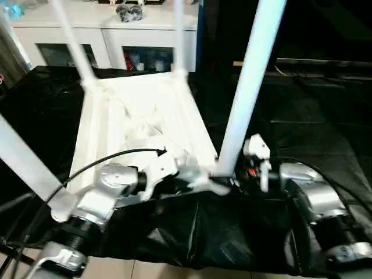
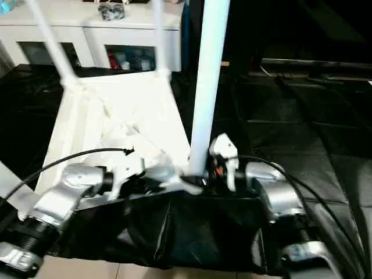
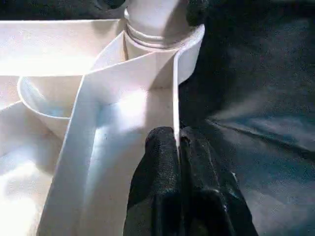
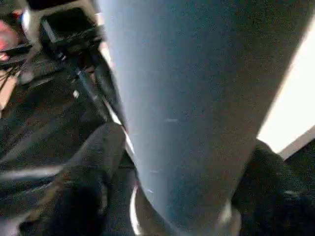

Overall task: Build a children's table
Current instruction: Rotate leg to tighten

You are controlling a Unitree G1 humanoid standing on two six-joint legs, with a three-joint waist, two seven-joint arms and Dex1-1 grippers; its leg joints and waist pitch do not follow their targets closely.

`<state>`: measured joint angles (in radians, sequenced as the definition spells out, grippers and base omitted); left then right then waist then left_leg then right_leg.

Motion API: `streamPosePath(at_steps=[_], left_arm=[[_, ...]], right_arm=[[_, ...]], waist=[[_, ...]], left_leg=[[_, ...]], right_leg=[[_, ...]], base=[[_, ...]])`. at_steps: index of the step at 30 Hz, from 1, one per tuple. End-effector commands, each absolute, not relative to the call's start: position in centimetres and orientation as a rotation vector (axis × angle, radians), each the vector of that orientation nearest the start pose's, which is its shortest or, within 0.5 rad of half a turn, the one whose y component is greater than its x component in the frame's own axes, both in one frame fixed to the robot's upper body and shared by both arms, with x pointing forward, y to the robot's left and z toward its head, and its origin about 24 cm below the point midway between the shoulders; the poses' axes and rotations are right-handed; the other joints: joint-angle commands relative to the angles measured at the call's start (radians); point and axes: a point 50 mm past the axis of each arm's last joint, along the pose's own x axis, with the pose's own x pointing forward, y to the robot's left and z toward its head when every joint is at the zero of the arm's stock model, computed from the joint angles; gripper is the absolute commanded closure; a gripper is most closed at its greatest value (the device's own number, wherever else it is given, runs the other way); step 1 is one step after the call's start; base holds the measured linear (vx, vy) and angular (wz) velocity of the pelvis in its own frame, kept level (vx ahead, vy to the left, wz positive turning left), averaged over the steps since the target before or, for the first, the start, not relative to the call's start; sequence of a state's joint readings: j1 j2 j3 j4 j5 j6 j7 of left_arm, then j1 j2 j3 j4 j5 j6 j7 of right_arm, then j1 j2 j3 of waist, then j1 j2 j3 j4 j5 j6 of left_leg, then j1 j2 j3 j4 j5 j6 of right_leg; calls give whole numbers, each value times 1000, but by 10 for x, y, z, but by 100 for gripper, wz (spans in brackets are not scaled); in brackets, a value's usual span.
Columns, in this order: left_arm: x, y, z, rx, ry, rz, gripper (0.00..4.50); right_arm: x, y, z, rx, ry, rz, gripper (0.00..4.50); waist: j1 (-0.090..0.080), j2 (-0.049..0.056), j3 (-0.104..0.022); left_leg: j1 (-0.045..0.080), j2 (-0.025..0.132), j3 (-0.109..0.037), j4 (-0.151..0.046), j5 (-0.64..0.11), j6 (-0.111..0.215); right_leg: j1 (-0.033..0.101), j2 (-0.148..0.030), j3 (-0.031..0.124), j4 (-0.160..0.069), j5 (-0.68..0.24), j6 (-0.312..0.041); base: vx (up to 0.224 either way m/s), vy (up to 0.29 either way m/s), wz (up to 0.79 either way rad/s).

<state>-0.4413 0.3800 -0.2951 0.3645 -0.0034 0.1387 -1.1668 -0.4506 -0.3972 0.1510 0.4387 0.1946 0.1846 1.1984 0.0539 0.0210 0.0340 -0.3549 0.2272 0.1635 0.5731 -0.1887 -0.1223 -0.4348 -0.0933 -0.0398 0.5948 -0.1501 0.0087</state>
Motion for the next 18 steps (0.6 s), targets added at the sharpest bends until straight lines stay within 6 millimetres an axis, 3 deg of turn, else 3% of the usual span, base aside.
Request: streamPosePath(at_steps=[1,7,14,18], left_arm=[[290,121,49,397,382,-1395,450],[290,124,48,398,397,-1416,450],[298,114,49,386,345,-1288,450],[304,101,51,358,308,-1187,450]], right_arm=[[294,-152,52,-114,371,1300,157],[292,-152,50,-136,391,1317,222],[288,-144,42,-76,372,1264,245],[292,-132,31,-43,353,1113,251]], waist=[[1,-14,-61],[5,-17,-61],[6,-15,-60],[1,-16,-52]], left_leg=[[-9,-16,28,-51,-172,97],[-9,-16,27,-52,-169,84],[-8,-17,28,-52,-175,82],[-10,-20,25,-58,-234,50]], right_leg=[[71,-10,13,-57,-185,-239],[71,-11,14,-57,-200,-229],[71,-11,15,-60,-205,-224],[67,-12,14,-75,-337,-176]], base=[[0,0,0],[0,0,0],[0,0,0],[0,0,0]])
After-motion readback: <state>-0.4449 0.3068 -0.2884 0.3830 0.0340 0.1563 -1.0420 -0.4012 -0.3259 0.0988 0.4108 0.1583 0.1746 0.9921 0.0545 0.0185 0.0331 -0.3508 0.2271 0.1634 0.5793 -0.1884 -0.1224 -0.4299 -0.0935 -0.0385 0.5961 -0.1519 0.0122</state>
